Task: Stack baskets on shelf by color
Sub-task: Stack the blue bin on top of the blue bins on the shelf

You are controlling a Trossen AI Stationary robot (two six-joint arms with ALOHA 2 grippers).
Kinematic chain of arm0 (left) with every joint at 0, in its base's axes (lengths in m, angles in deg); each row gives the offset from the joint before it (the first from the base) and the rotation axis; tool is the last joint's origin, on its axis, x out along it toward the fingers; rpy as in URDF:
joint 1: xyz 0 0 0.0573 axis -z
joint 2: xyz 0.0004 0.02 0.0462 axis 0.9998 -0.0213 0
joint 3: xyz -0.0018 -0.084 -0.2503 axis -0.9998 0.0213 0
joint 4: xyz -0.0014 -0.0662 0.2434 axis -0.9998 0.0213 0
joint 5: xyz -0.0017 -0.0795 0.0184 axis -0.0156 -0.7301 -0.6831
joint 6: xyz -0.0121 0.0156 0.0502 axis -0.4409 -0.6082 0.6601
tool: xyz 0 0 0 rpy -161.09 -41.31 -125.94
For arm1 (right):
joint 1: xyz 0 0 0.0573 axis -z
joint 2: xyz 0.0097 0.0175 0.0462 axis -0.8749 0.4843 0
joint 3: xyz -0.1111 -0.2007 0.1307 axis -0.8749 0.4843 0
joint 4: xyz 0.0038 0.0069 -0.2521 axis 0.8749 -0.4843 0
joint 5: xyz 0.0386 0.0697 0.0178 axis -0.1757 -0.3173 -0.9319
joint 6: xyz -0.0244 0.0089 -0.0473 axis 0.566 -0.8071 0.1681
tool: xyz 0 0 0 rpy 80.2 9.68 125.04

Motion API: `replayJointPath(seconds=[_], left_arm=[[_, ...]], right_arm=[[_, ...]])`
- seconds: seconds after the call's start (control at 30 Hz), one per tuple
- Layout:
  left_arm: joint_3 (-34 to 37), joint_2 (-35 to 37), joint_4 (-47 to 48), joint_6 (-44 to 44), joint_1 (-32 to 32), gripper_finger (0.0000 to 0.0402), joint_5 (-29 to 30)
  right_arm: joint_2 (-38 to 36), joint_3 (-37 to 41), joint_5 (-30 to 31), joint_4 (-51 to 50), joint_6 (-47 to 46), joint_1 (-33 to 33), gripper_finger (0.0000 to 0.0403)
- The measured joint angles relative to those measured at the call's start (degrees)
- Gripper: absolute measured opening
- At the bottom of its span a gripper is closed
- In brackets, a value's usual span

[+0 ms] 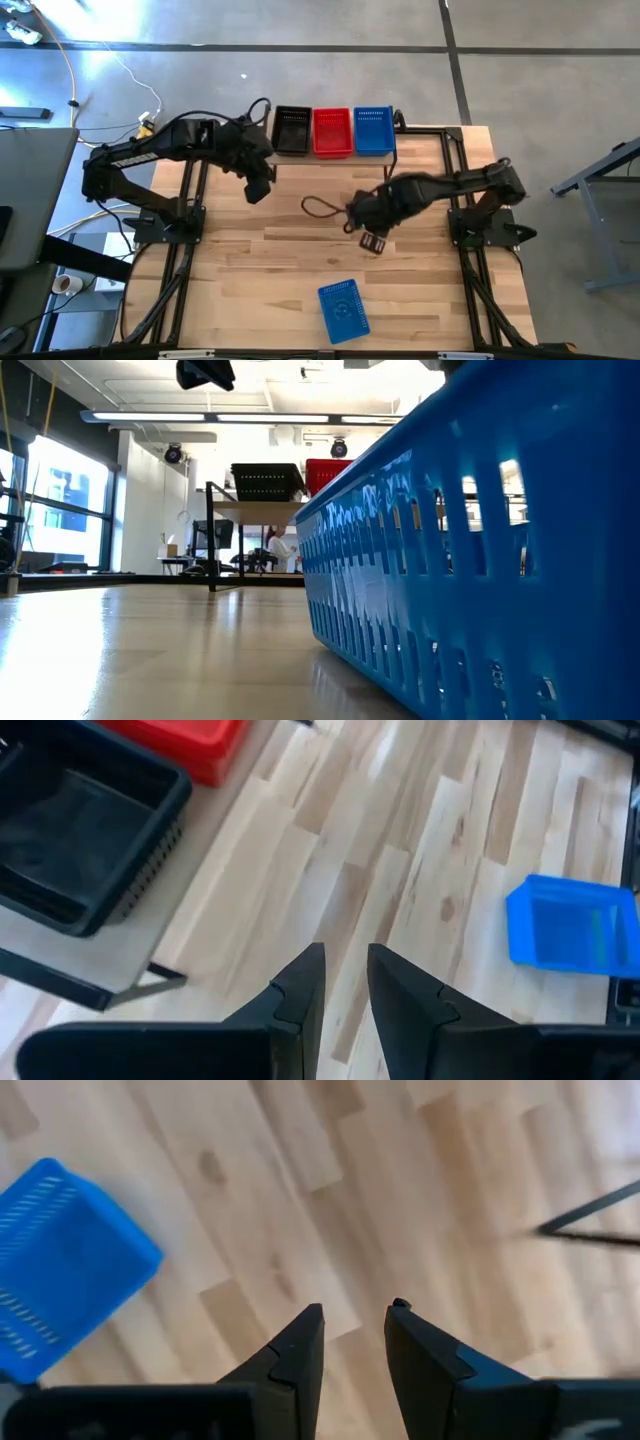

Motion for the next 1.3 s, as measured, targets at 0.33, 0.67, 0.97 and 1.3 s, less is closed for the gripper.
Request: replayJointPath(seconds=[0.33, 0.67, 0.97, 1.3], left_arm=[[0.0, 0.0, 5.2, -4.4, 3.2, 0.0071, 4.2], [0.0, 0.0, 5.4, -5.9, 5.1, 0.0071, 4.5], [0.0, 0.0, 5.5, -7.4, 5.1, 0.0071, 4.5], [0.0, 0.0, 5.6, -7.3, 5.1, 0.0071, 4.5]], right_arm=[[-1.1, 7.3, -3.6, 10.7, -16.9, -8.9, 0.0094], [-0.6, 9.1, 0.8, 15.2, -30.2, -16.3, 0.0095], [0.6, 9.1, 3.1, 17.2, -36.4, -18.4, 0.0095], [5.9, 9.1, -0.4, 22.7, -39.6, -18.8, 0.0095]])
